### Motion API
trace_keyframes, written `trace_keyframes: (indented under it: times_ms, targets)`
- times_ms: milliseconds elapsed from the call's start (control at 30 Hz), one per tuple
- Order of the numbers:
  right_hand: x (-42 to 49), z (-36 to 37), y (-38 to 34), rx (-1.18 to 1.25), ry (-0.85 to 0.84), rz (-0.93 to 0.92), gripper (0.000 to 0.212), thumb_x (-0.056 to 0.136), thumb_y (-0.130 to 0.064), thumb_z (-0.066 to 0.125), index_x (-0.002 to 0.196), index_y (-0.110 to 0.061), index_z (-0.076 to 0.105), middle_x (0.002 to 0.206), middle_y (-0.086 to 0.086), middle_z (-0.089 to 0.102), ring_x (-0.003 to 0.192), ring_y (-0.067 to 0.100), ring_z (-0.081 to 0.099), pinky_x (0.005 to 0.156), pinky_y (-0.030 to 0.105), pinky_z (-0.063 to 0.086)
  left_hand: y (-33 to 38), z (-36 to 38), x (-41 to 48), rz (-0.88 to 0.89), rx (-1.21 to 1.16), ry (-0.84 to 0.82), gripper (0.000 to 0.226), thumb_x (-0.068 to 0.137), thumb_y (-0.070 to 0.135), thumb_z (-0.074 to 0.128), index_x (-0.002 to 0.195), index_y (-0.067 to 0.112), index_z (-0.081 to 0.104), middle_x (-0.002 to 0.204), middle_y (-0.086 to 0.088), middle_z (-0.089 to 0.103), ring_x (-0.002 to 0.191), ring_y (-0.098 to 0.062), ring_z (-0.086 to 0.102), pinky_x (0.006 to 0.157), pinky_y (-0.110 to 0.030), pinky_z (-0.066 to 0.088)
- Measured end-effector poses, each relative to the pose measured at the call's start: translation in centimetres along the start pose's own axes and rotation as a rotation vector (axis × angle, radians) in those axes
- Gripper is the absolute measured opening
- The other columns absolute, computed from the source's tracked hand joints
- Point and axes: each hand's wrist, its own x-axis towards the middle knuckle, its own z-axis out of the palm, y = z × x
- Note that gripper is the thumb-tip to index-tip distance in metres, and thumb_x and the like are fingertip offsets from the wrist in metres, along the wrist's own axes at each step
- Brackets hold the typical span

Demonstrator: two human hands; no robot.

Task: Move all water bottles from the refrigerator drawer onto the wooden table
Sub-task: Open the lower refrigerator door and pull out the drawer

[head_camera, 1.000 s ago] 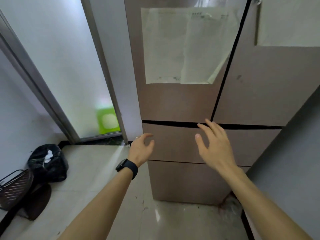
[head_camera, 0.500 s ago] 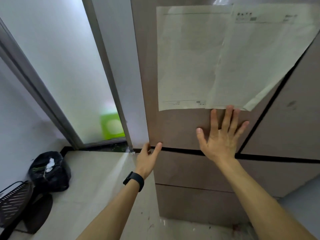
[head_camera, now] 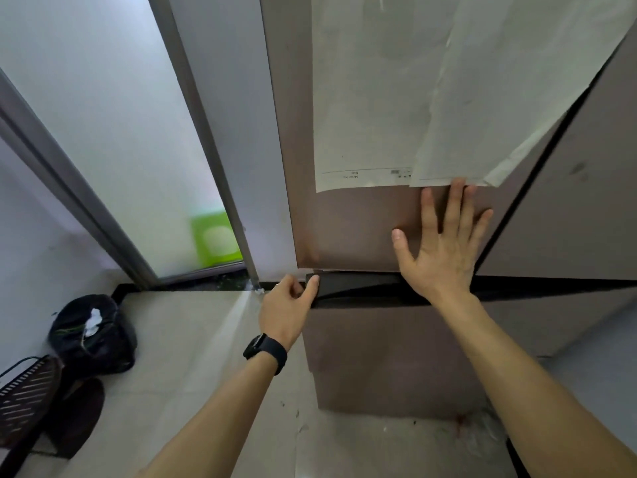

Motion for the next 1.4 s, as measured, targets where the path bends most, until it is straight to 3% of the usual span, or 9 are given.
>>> trace_keyframes:
  times_ms: [200, 300, 433, 667, 833, 967, 1067, 1233, 1400]
  targets:
    - [-8.2, -2.9, 0.2, 0.064, -0.314, 0.235, 0.063, 0.095, -0.046, 0.046, 0.150, -0.016, 0.037, 0.163, 0.009, 0.017, 0.151, 0.027, 0.014, 0.120, 0.058, 0.013, 3.1, -1.1, -2.6, 0.629, 0.331, 0.113, 0.024, 0.088, 0.024, 0.065, 0.111, 0.018, 0.063, 0.116, -0.003, 0.062, 0.105, -0.025, 0.058, 0.086, -0.041, 0.052]
    - [-11.8, -3.1, 1.6, -0.001, -0.697, 0.218, 0.065, 0.101, -0.058, 0.009, 0.159, -0.030, 0.009, 0.167, -0.010, -0.002, 0.152, 0.010, -0.015, 0.120, 0.061, 0.001, 6.9, -0.4, -2.7, 1.037, 0.489, 0.086, 0.043, 0.086, 0.025, 0.063, 0.128, 0.016, 0.061, 0.140, -0.007, 0.055, 0.132, -0.029, 0.048, 0.107, -0.047, 0.042]
    - [-13.0, -5.5, 2.0, 0.012, -0.756, 0.191, 0.066, 0.100, -0.061, 0.007, 0.158, -0.032, -0.001, 0.165, -0.014, -0.010, 0.149, 0.007, -0.023, 0.120, 0.059, -0.005, 11.9, 2.0, -2.5, 1.247, 0.723, -0.046, 0.063, 0.092, 0.035, 0.054, 0.152, 0.020, 0.042, 0.165, -0.007, 0.024, 0.152, -0.026, 0.019, 0.122, -0.057, 0.019]
    - [-14.8, -11.2, 2.2, 0.050, -0.726, 0.234, 0.063, 0.099, -0.061, 0.017, 0.154, -0.031, 0.030, 0.162, -0.014, 0.022, 0.152, 0.009, 0.005, 0.122, 0.053, 0.008, 13.7, 4.8, -2.8, 1.137, 0.995, -0.106, 0.071, 0.100, 0.041, 0.040, 0.162, 0.025, 0.008, 0.164, 0.003, -0.024, 0.150, -0.017, -0.025, 0.117, -0.057, -0.016]
    - [-15.4, -15.0, 3.4, -0.053, -0.582, 0.275, 0.050, 0.094, -0.064, 0.032, 0.118, -0.032, 0.062, 0.120, -0.011, 0.058, 0.118, 0.018, 0.050, 0.101, 0.040, 0.038, 14.3, 5.4, -4.8, 0.991, 1.050, -0.144, 0.075, 0.100, 0.047, 0.034, 0.161, 0.027, -0.005, 0.160, 0.000, -0.035, 0.148, -0.024, -0.031, 0.113, -0.059, -0.020]
    - [-15.8, -17.4, 5.7, -0.093, -0.698, 0.452, 0.053, 0.090, -0.066, 0.041, 0.130, -0.035, 0.056, 0.141, -0.003, 0.043, 0.133, 0.024, 0.035, 0.105, 0.044, 0.039, 14.8, 6.2, -6.2, 0.899, 1.052, -0.182, 0.078, 0.099, 0.050, 0.037, 0.160, 0.031, -0.008, 0.157, -0.002, -0.041, 0.147, -0.029, -0.034, 0.118, -0.062, -0.011]
    - [-17.3, -19.3, 7.8, -0.066, -0.831, 0.578, 0.072, 0.093, -0.062, 0.041, 0.156, -0.030, 0.023, 0.166, 0.007, 0.005, 0.150, 0.030, 0.014, 0.116, 0.049, 0.032, 14.8, 6.6, -6.6, 0.849, 1.059, -0.196, 0.081, 0.099, 0.052, 0.037, 0.159, 0.032, -0.013, 0.156, -0.001, -0.043, 0.146, -0.029, -0.034, 0.119, -0.064, -0.007]
    - [-19.3, -22.1, 10.7, -0.054, -0.883, 0.599, 0.070, 0.100, -0.046, 0.038, 0.159, -0.030, 0.003, 0.167, 0.004, -0.012, 0.128, 0.032, 0.050, 0.095, 0.043, 0.052, 14.8, 7.6, -7.4, 0.801, 1.016, -0.213, 0.084, 0.099, 0.053, 0.039, 0.157, 0.034, -0.019, 0.156, -0.003, -0.043, 0.147, -0.032, -0.033, 0.116, -0.064, -0.009]
    - [-20.3, -24.1, 12.8, -0.088, -0.901, 0.679, 0.083, 0.094, -0.023, 0.047, 0.159, -0.021, -0.005, 0.166, 0.004, -0.014, 0.146, 0.036, 0.024, 0.114, 0.050, 0.034, 15.5, 9.3, -8.5, 0.702, 0.959, -0.244, 0.088, 0.097, 0.055, 0.045, 0.160, 0.029, -0.010, 0.152, -0.006, -0.049, 0.146, -0.036, -0.033, 0.120, -0.065, -0.004]
